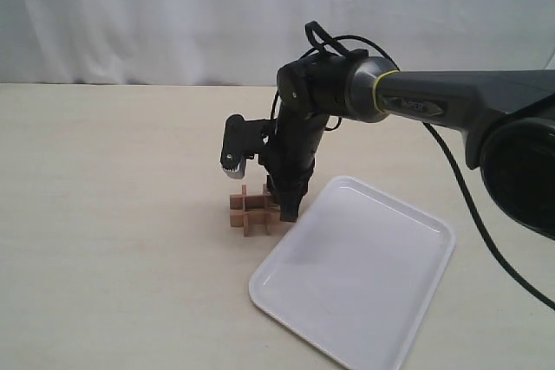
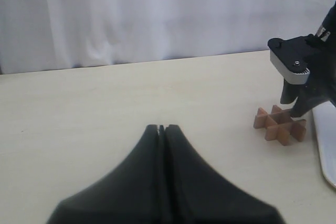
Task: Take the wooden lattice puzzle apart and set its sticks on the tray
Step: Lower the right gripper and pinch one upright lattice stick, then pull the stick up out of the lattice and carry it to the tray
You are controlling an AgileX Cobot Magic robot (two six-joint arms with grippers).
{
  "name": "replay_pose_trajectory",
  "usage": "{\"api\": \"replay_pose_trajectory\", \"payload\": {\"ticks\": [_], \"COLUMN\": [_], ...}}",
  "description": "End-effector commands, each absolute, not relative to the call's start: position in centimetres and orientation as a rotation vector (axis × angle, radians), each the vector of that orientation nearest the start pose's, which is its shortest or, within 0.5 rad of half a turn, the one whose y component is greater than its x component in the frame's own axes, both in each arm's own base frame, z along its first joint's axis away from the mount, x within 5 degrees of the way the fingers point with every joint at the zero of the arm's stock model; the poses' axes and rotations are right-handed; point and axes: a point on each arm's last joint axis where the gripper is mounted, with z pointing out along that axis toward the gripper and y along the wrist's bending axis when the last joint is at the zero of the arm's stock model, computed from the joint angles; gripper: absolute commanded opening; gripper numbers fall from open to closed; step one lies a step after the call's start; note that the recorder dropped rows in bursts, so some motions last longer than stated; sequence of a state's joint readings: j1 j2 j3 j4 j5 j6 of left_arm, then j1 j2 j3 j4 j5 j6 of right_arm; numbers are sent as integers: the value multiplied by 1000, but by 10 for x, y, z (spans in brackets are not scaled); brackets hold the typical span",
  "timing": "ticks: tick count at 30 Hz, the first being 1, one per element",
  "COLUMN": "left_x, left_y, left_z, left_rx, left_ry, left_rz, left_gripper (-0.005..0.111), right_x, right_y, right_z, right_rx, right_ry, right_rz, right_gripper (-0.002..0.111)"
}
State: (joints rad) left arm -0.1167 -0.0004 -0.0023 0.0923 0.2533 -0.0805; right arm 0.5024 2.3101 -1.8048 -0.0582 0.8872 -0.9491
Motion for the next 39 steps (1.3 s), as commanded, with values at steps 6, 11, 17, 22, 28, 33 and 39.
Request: {"api": "replay_pose_trajectory", "payload": {"ticks": [6,11,17,22,28,33,39], "left_x": [55,55,55,55,55,55,55], "left_y": [-4,-4,-4,-4,-4,-4,-4], "left_z": [191,191,191,191,191,191,191], "left_rx": [90,90,90,90,90,90,90], "left_ry": [1722,1722,1722,1722,1722,1722,1722], "left_rz": [-61,-61,-61,-61,-61,-61,-61], "left_gripper": [0,0,0,0,0,0,0], "right_x": [425,424,420,419,418,416,411], "right_y": [230,230,228,227,226,226,224], "right_z": [127,120,119,125,136,141,170], "right_rx": [-1922,-1935,-1973,-1978,-1975,-1976,-1935], "right_ry": [2135,2149,2193,2182,2180,2182,2178], "right_rz": [-116,-111,-94,-110,-112,-111,-93], "right_gripper": [32,32,11,4,4,4,4]}}
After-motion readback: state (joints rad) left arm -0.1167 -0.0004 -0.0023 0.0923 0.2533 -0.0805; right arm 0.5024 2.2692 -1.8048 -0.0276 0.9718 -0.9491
